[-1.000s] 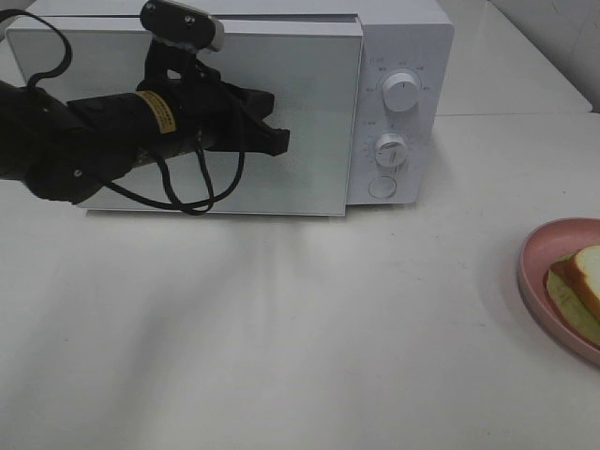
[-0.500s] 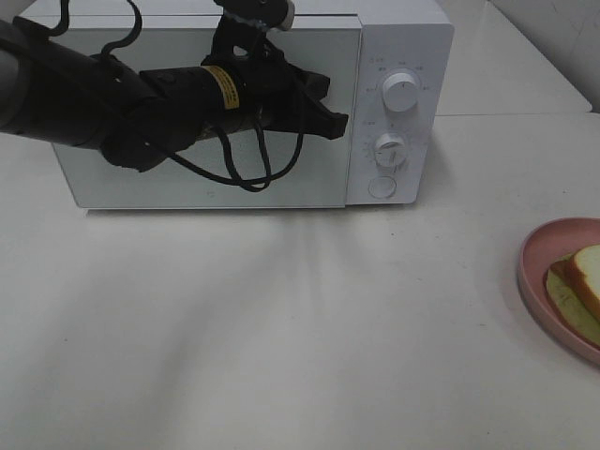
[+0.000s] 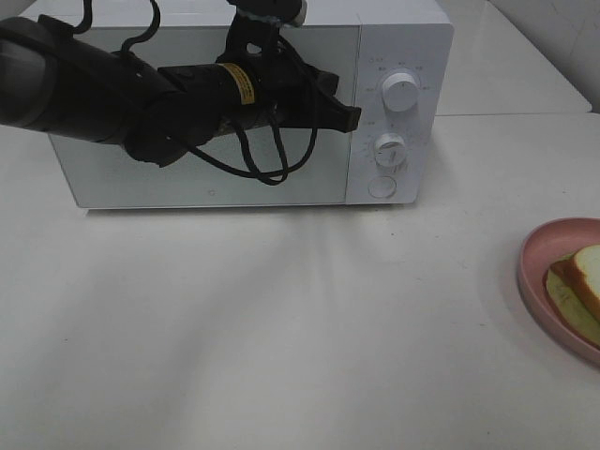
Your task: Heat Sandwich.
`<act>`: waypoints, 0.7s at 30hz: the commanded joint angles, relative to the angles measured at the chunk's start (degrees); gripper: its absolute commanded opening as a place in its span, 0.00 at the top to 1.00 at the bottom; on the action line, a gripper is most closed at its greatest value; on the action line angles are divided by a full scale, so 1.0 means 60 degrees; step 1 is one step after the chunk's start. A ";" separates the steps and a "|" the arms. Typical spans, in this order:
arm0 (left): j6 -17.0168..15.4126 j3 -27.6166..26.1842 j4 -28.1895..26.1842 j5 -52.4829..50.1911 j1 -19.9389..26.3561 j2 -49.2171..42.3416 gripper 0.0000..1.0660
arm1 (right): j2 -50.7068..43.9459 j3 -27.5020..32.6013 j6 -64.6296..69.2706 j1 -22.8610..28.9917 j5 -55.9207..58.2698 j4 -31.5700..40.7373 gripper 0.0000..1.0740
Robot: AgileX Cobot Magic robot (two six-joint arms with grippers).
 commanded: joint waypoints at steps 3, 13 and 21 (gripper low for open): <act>0.0048 -0.0229 -0.0535 -0.0048 0.0353 -0.0076 1.00 | -0.0258 0.0019 -0.0115 -0.0076 -0.0095 0.0019 0.29; 0.0038 -0.0191 -0.0506 0.0907 0.0277 -0.0525 1.00 | -0.0258 0.0019 -0.0115 -0.0076 -0.0095 0.0019 0.29; 0.0067 0.0439 -0.0506 0.1117 0.0000 -0.1060 1.00 | -0.0258 0.0019 -0.0115 -0.0076 -0.0095 0.0019 0.29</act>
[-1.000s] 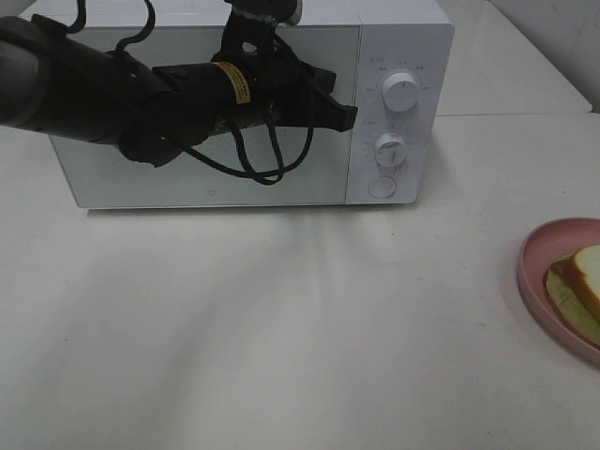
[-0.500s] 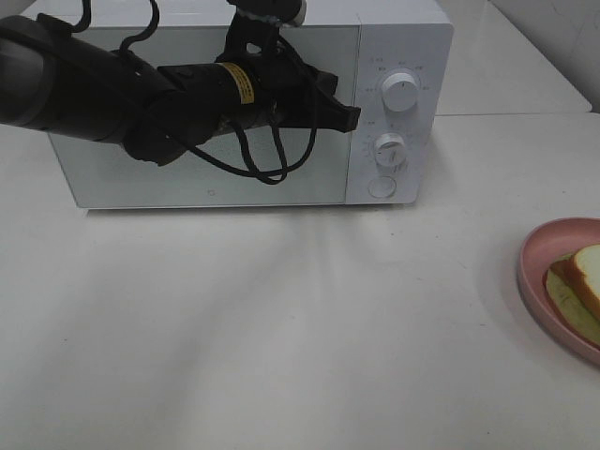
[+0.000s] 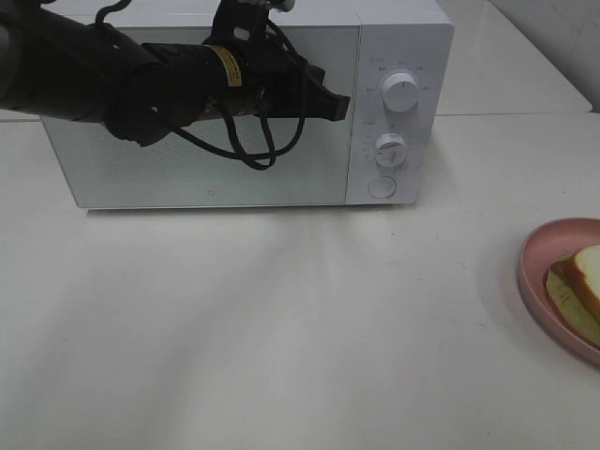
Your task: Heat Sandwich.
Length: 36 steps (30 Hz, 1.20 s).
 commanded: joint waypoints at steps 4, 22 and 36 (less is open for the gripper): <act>-0.0010 0.0964 -0.0296 0.0010 -0.0029 -0.0649 1.00 | -0.0258 0.0019 -0.0115 -0.0076 -0.0095 0.0019 0.29; -0.0506 0.2397 -0.0955 0.4288 -0.0029 -0.2683 0.05 | -0.0258 0.0019 -0.0115 -0.0076 -0.0095 0.0019 0.29; -0.0411 0.2387 -0.0735 1.0046 0.0000 -0.4020 0.08 | -0.0258 0.0019 -0.0115 -0.0076 -0.0095 0.0019 0.29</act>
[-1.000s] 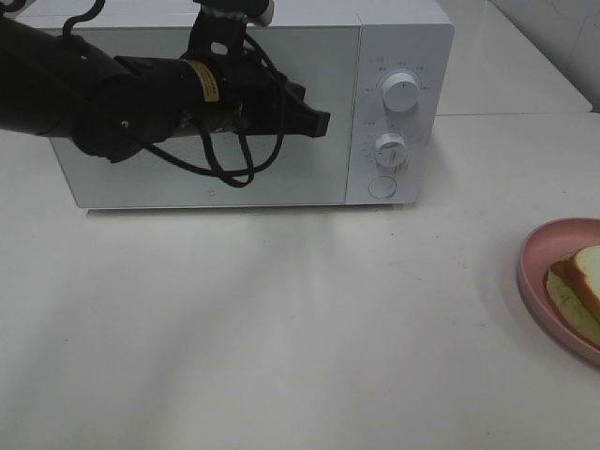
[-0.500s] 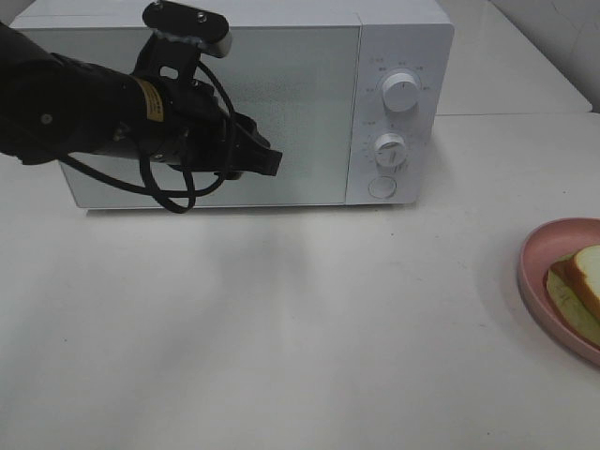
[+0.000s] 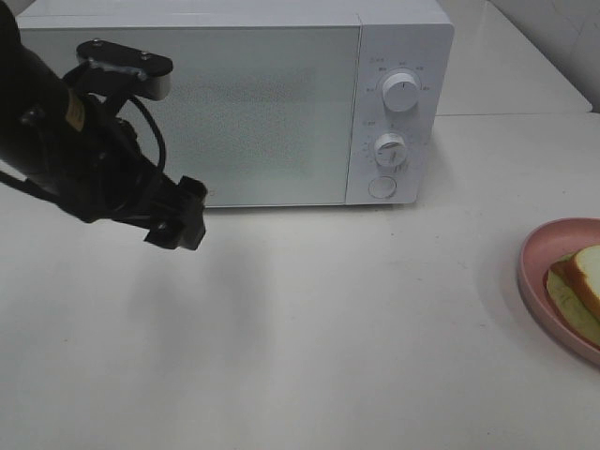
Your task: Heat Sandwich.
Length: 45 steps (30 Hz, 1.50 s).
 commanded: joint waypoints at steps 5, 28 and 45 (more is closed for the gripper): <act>0.0172 0.0010 -0.0468 0.1786 0.0678 -0.0449 0.08 | -0.0258 0.0019 -0.0115 -0.0076 -0.0095 0.0019 0.29; 0.2110 0.1499 -0.2129 0.3762 0.6064 -0.2712 0.08 | -0.0258 0.0019 -0.0115 -0.0076 -0.0095 0.0019 0.29; 0.2110 0.3256 -0.1690 0.4001 0.6408 -0.7697 0.08 | -0.0258 0.0019 -0.0115 -0.0076 -0.0095 0.0019 0.29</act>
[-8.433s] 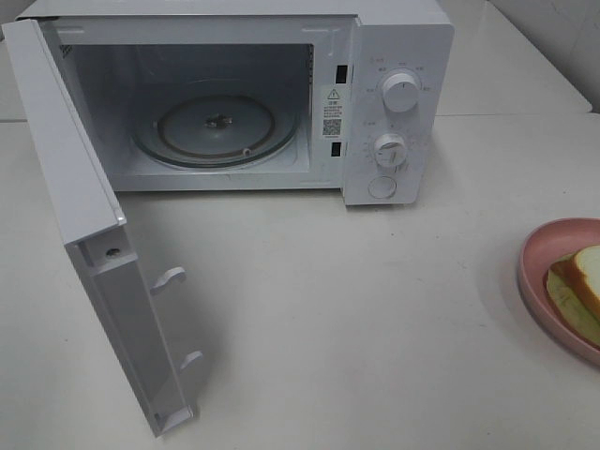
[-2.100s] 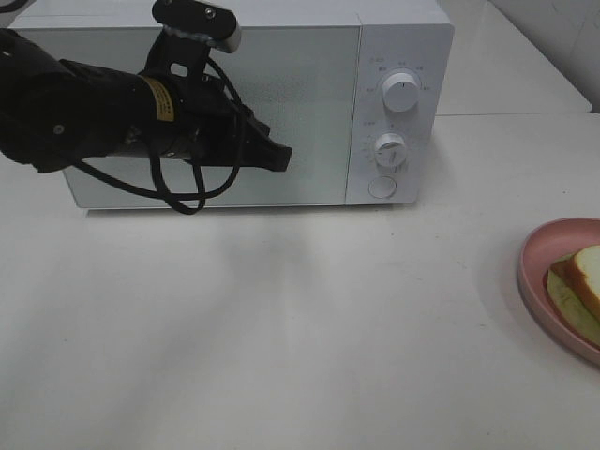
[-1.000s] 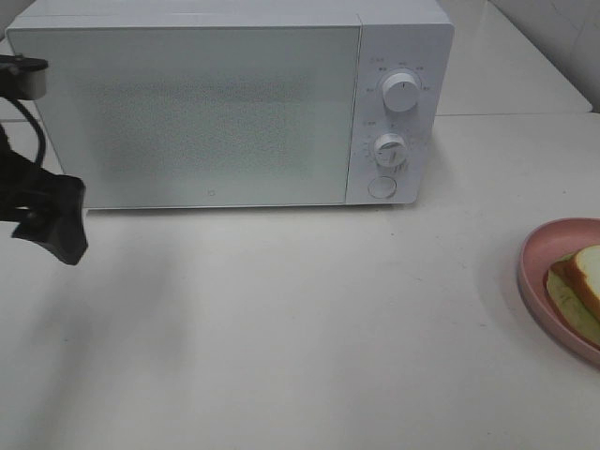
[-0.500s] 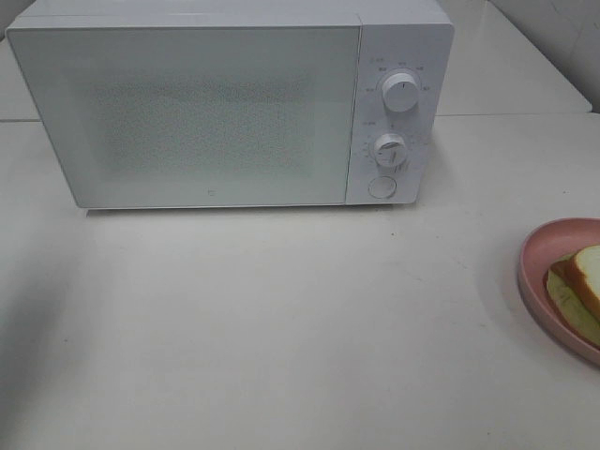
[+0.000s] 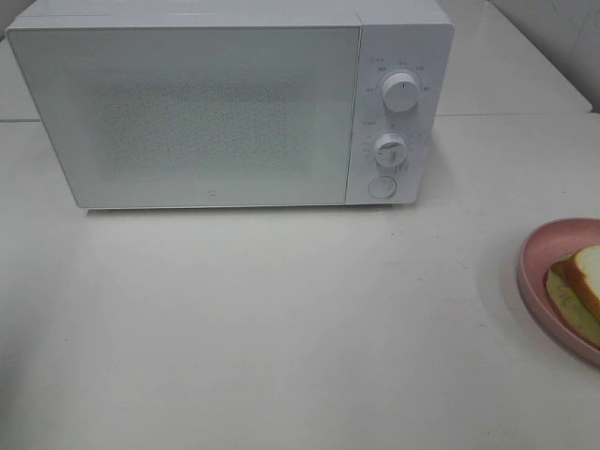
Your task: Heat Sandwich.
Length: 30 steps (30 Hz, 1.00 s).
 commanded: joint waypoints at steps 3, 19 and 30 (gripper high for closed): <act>0.0000 0.0468 0.0019 -0.0067 0.0029 -0.1929 0.08 | -0.0258 0.0019 -0.0115 -0.0076 -0.0095 0.0019 0.29; 0.0000 0.1585 0.0000 -0.0411 0.0029 -0.6952 0.08 | -0.0258 0.0019 -0.0115 -0.0076 -0.0095 0.0019 0.29; 0.0000 0.1585 -0.0172 -0.0430 0.0029 -0.8442 0.08 | -0.0258 0.0019 -0.0115 -0.0076 -0.0095 0.0019 0.29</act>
